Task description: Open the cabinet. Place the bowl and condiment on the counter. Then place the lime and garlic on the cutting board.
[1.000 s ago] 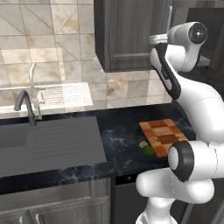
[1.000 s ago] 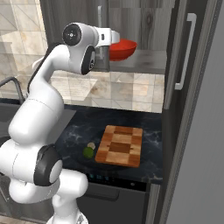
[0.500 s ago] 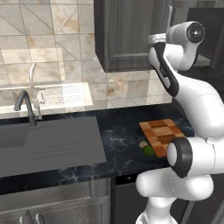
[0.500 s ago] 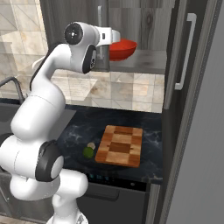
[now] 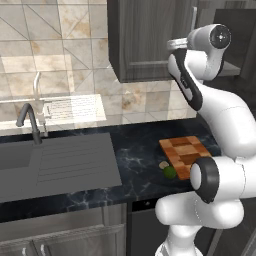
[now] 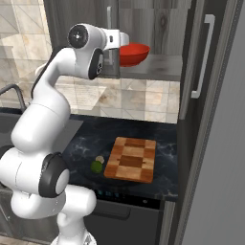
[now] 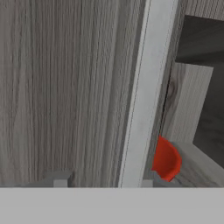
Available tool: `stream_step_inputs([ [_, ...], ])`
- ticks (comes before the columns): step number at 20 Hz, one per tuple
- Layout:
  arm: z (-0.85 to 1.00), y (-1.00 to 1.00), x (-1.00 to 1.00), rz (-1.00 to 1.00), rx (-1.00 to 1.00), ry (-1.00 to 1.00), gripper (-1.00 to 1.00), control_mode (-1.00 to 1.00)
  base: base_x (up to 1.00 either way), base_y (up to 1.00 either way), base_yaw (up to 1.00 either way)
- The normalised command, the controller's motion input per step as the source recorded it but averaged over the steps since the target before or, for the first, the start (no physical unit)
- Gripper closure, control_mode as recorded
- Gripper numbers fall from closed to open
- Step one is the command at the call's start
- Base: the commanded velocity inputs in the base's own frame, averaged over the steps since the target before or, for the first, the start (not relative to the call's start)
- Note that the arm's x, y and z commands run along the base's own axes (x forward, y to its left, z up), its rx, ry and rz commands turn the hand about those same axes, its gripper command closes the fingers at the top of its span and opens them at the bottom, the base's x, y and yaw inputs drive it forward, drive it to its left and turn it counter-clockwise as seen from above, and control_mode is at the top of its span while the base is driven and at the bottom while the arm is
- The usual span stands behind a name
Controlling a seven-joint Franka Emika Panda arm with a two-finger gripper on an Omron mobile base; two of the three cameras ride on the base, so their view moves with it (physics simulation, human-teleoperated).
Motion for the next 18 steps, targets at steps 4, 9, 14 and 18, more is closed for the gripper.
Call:
stream_step_inputs([
  [4, 0.0, 0.0, 0.02, 0.0, 0.0, 0.0, 1.0, -1.0, 0.0, 0.0, 0.0],
  [9, 0.0, 0.02, 0.03, 0.0, 0.01, 0.02, 1.0, -1.0, 0.0, 0.0, 0.0],
  [14, 0.0, 0.0, 0.07, 0.0, 0.01, 0.0, 1.0, -1.0, 0.0, 0.0, 0.0],
  [18, 0.0, 0.0, 0.0, 0.0, 0.0, 0.0, 1.0, -1.0, 0.0, 0.0, 0.0],
])
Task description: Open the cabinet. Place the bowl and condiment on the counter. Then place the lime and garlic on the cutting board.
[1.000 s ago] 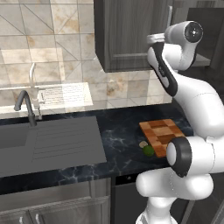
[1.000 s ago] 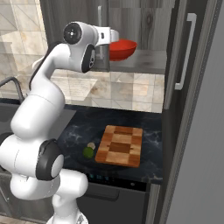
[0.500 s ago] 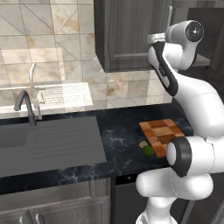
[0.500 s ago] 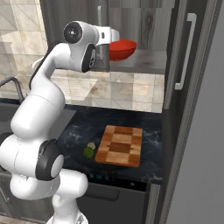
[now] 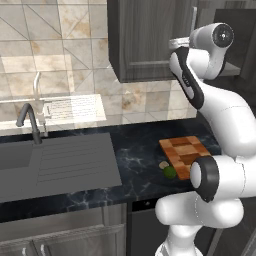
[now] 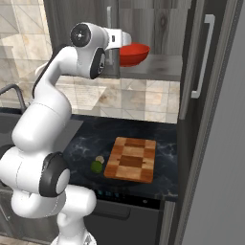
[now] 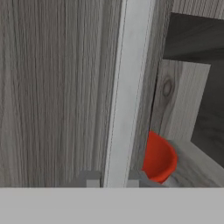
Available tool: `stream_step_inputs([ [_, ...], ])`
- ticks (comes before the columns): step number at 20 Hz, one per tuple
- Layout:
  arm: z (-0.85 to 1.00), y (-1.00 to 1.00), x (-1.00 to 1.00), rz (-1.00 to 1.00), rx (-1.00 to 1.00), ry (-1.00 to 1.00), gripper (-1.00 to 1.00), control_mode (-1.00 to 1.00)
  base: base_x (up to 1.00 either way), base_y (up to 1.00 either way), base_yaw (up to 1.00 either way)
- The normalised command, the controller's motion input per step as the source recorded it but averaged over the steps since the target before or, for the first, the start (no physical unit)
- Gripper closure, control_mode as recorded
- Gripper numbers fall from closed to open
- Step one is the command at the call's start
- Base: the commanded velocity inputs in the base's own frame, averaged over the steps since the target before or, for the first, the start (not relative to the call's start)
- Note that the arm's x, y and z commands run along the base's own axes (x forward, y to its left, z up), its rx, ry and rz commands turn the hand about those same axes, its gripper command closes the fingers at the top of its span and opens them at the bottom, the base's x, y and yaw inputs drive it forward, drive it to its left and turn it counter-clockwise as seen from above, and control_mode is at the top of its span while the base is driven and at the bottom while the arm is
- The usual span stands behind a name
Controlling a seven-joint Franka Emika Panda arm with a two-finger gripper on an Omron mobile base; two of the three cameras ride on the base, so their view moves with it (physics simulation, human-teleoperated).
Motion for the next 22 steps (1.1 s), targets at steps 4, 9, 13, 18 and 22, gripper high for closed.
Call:
stream_step_inputs([
  [4, 0.0, 0.0, 0.0, 0.0, 0.0, 0.0, 1.0, -1.0, 0.0, 0.0, 0.0],
  [9, 0.03, 0.16, -0.03, -0.01, 0.0, 0.0, 1.0, -1.0, 0.0, 0.0, 0.0],
  [13, 0.05, 0.23, -0.18, -0.05, 0.0, 0.0, 1.0, -1.0, 0.0, 0.0, 0.0],
  [18, 0.03, 0.05, -0.46, -0.08, 0.0, -0.02, 1.0, -1.0, 0.0, 0.0, 0.0],
  [22, 0.0, 0.0, -0.5, -0.09, 0.0, 0.0, 1.0, -1.0, 0.0, 0.0, 0.0],
])
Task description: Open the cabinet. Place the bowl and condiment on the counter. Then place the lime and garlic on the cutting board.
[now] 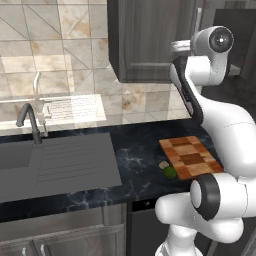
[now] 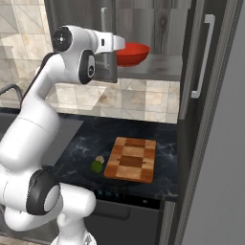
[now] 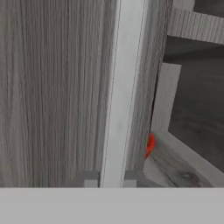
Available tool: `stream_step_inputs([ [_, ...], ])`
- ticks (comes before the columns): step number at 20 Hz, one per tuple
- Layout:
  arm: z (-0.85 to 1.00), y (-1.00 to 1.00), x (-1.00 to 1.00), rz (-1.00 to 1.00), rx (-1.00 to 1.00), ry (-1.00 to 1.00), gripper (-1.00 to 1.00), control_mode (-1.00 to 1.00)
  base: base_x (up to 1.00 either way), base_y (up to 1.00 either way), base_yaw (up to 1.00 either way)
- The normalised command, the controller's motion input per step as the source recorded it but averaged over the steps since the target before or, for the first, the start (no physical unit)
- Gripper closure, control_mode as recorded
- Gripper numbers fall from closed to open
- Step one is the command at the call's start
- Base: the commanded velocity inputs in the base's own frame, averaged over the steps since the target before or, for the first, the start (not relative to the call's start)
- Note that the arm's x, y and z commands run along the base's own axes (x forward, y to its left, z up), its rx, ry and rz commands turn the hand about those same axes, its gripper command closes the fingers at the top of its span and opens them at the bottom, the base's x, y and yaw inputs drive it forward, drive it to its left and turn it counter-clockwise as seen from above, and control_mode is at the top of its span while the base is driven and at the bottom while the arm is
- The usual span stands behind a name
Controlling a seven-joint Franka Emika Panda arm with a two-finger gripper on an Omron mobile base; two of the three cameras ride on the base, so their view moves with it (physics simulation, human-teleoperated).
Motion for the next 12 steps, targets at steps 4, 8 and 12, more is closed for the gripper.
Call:
stream_step_inputs([
  [4, 0.0, 0.0, -0.52, -0.09, 0.0, 0.0, 1.0, -1.0, 0.0, 0.0, 0.0],
  [8, 0.0, 0.0, -0.46, -0.07, 0.0, 0.0, 1.0, -1.0, 0.0, 0.0, 0.0],
  [12, 0.0, 0.0, -0.49, -0.06, 0.01, 0.0, 1.0, -1.0, 0.0, 0.0, 0.0],
])
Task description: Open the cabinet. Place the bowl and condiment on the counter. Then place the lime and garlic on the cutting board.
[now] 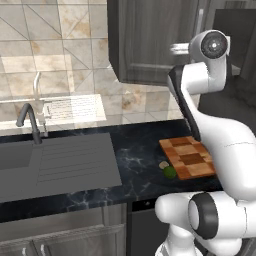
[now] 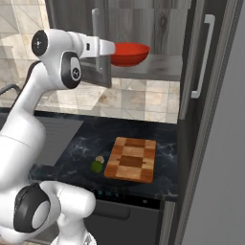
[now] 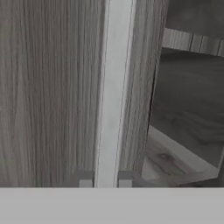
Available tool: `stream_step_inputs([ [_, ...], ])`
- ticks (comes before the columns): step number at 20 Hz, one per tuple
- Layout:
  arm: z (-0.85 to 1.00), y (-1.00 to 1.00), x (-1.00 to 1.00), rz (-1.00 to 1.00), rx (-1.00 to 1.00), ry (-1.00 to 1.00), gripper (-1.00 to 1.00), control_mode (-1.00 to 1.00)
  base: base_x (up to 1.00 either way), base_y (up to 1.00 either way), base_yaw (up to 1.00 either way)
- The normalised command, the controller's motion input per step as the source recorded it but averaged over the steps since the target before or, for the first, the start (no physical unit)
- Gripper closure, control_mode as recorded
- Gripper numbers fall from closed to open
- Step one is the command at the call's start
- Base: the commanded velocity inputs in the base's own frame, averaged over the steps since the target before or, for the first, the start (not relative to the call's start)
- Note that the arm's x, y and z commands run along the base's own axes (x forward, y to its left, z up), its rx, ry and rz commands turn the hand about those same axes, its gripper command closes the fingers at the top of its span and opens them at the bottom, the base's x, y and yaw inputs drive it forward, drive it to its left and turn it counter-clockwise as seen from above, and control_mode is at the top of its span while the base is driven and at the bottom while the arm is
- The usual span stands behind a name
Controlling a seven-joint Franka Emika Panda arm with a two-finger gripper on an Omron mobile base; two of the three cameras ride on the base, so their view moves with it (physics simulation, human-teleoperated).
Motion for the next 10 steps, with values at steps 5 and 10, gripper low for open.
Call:
stream_step_inputs([
  [5, 0.0, 0.0, -0.56, -0.04, 0.02, 0.0, 1.0, -1.0, 0.0, 0.0, 0.0],
  [10, 0.0, 0.0, -0.56, -0.03, 0.03, 0.0, 1.0, -1.0, 0.0, 0.0, 0.0],
])
